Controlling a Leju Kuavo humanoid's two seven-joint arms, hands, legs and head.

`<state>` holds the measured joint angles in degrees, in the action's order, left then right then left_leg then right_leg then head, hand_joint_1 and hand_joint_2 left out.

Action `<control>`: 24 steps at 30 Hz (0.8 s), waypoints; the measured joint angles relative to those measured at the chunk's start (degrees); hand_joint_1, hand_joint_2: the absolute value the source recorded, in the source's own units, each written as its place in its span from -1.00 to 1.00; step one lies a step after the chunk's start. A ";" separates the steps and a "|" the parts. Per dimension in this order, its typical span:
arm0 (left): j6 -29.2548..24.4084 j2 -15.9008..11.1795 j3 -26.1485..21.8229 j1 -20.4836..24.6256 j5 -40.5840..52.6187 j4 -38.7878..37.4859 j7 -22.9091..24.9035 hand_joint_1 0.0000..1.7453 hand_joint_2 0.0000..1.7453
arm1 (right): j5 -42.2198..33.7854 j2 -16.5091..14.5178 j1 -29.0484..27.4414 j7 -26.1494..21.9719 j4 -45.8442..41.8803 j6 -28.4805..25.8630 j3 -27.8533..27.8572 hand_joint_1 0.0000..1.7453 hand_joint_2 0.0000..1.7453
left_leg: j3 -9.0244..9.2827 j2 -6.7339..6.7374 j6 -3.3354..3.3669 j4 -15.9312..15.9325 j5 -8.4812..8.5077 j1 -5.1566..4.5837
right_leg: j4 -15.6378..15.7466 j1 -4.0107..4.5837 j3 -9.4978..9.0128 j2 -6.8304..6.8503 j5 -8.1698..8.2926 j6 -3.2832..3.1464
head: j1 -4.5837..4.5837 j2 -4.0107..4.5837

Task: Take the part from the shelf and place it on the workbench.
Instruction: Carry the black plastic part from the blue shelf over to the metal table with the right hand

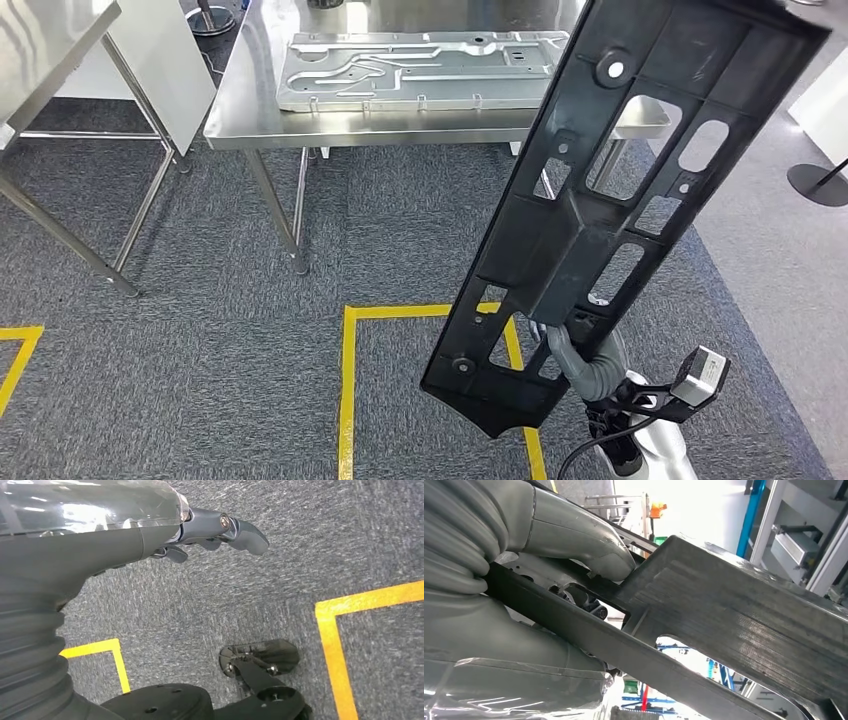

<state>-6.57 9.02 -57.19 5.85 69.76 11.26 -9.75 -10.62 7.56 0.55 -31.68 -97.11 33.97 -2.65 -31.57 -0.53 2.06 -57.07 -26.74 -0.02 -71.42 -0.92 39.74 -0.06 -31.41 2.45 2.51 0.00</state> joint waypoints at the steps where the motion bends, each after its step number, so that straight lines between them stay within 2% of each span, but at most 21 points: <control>1: 0.03 0.01 0.01 0.02 0.02 0.00 0.00 -1.00 1.00 | 0.02 0.00 -0.04 -0.03 -0.05 0.00 0.01 1.00 1.00 | 0.53 -0.02 -0.12 -0.01 -0.36 -0.01 | 4.16 0.03 -1.57 0.02 2.80 -0.24 | 0.00 0.00; 2: 0.04 0.03 0.02 0.04 0.04 0.00 0.00 -1.00 1.00 | 0.02 -0.01 -0.04 -0.05 -0.10 0.00 0.02 1.00 1.00 | 0.95 -0.03 -0.32 -0.01 -0.72 -0.08 | 8.17 0.15 -3.31 0.05 4.79 -0.51 | 0.00 0.00; 3: 0.05 0.06 0.03 0.08 0.05 0.00 0.00 -1.00 1.00 | 0.02 -0.01 -0.04 -0.09 -0.21 0.00 0.03 1.00 1.00 | 1.23 -0.03 -0.59 -0.05 -1.05 -0.15 | 11.40 0.31 -4.71 0.06 6.04 -0.81 | 0.01 0.00; 4: 0.06 0.08 0.04 0.12 0.07 0.00 0.00 -1.00 1.00 | 0.03 -0.01 -0.07 -0.13 -0.32 0.00 0.04 1.00 1.00 | 1.35 -0.01 -0.89 -0.05 -1.32 -0.21 | 13.14 0.49 -5.45 0.05 6.35 -1.08 | 0.01 0.00; 7: 0.07 0.12 0.04 0.23 0.08 0.00 0.01 -1.00 1.00 | 0.06 -0.02 -0.21 -0.17 -0.58 -0.01 0.05 1.00 1.00 | 1.67 0.09 -1.81 0.16 -1.89 -0.26 | 13.92 0.53 -5.89 -0.08 5.77 -1.92 | 0.00 0.00; 9: 0.07 0.10 0.05 0.28 0.08 0.00 -0.01 -1.00 1.00 | 0.06 -0.01 -0.30 -0.17 -0.81 -0.02 0.05 1.00 1.00 | 1.13 0.16 -2.42 -1.85 -3.24 -0.28 | 14.41 0.20 -6.56 -0.04 5.57 -2.55 | 0.01 0.00; 10: 0.07 0.10 0.05 0.28 0.08 0.00 -0.01 -1.00 1.00 | 0.07 0.01 -0.34 -0.17 -0.92 -0.02 0.05 1.00 1.00 | -0.22 0.18 -2.69 -4.80 -4.69 -0.23 | 14.58 0.09 -6.94 0.03 5.42 -2.81 | 0.02 0.00; 12: 0.08 0.10 0.04 0.15 0.08 0.00 -0.02 -1.00 1.00 | 0.08 0.02 -0.39 -0.17 -0.98 -0.02 0.05 1.00 1.00 | -4.79 0.19 -3.03 -13.09 -7.90 -0.04 | 14.60 0.18 -7.41 0.12 4.98 -3.14 | 0.02 0.00; 13: 0.08 0.10 0.04 0.03 0.06 0.00 -0.02 -1.00 1.00 | 0.08 0.02 -0.45 -0.17 -0.98 -0.02 0.05 1.00 1.00 | -6.88 0.19 -3.13 -16.25 -8.52 0.04 | 14.58 0.22 -7.65 0.10 4.72 -3.19 | 0.02 0.00; 14: 0.08 0.10 0.04 -0.09 0.03 0.00 -0.02 -1.00 1.00 | 0.08 0.02 -0.48 -0.17 -0.97 0.00 0.05 1.00 1.00 | -7.98 0.19 -3.16 -17.22 -7.83 0.08 | 14.55 0.24 -7.95 0.05 4.44 -3.19 | 0.02 0.00; 15: 0.07 0.10 0.04 -0.17 0.00 0.00 -0.03 -1.00 1.00 | 0.08 0.02 -0.50 -0.17 -0.97 0.02 0.05 1.00 1.00 | -7.91 0.19 -3.10 -15.81 -5.95 0.09 | 14.52 0.24 -8.36 -0.01 4.13 -3.14 | 0.02 0.00; 17: 0.06 0.10 0.04 -0.20 -0.02 0.00 -0.09 -1.00 1.00 | 0.09 0.02 -0.46 -0.17 -0.96 0.04 0.05 1.00 1.00 | -5.21 0.18 -2.70 -8.14 -0.73 0.05 | 14.51 0.25 -9.39 -0.08 3.37 -2.93 | 0.02 0.00; 18: 0.06 0.10 0.04 -0.15 -0.02 0.00 -0.13 -1.00 1.00 | 0.10 0.02 -0.41 -0.17 -0.96 0.04 0.05 1.00 1.00 | -3.68 0.17 -2.40 -4.47 0.92 -0.08 | 14.44 0.35 -9.78 -0.11 2.99 -2.69 | 0.01 0.00; 19: 0.06 0.10 0.04 -0.10 -0.01 0.00 -0.16 -1.00 1.00 | 0.14 0.02 -0.37 -0.17 -0.97 0.04 0.05 1.00 1.00 | -2.66 0.16 -2.09 -2.05 1.76 -0.21 | 14.43 0.39 -10.00 -0.14 2.71 -2.42 | 0.01 0.00; 20: 0.06 0.09 0.04 -0.07 0.00 0.00 -0.17 -1.00 1.00 | 0.18 0.02 -0.35 -0.16 -0.97 0.04 0.05 1.00 1.00 | -2.20 0.14 -1.79 -0.97 1.78 -0.36 | 14.45 0.41 -10.07 -0.17 2.50 -2.13 | 0.00 0.00; 23: 0.06 0.08 0.05 -0.06 0.05 0.00 -0.15 -1.00 1.00 | 0.26 0.01 -0.37 -0.16 -1.04 0.02 0.05 1.00 1.00 | -1.78 0.09 -0.93 -0.30 1.56 -0.28 | 14.42 0.35 -10.24 -0.16 2.01 -1.23 | 0.01 0.00; 24: 0.05 0.10 0.05 -0.01 0.10 0.00 -0.14 -1.00 1.00 | 0.26 0.01 -0.33 -0.16 -1.09 0.01 0.06 1.00 1.00 | -1.48 0.09 -0.63 0.03 1.56 -0.13 | 13.29 0.32 -9.81 -0.13 1.33 -0.96 | 0.01 0.00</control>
<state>-6.52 9.11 -57.14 5.84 69.86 11.26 -9.89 -10.36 7.57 0.22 -31.84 -98.20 33.98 -2.59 -33.05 -0.44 1.43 -57.04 -25.18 -0.15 -58.13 -0.60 29.93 -0.19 -30.08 1.48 2.52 0.00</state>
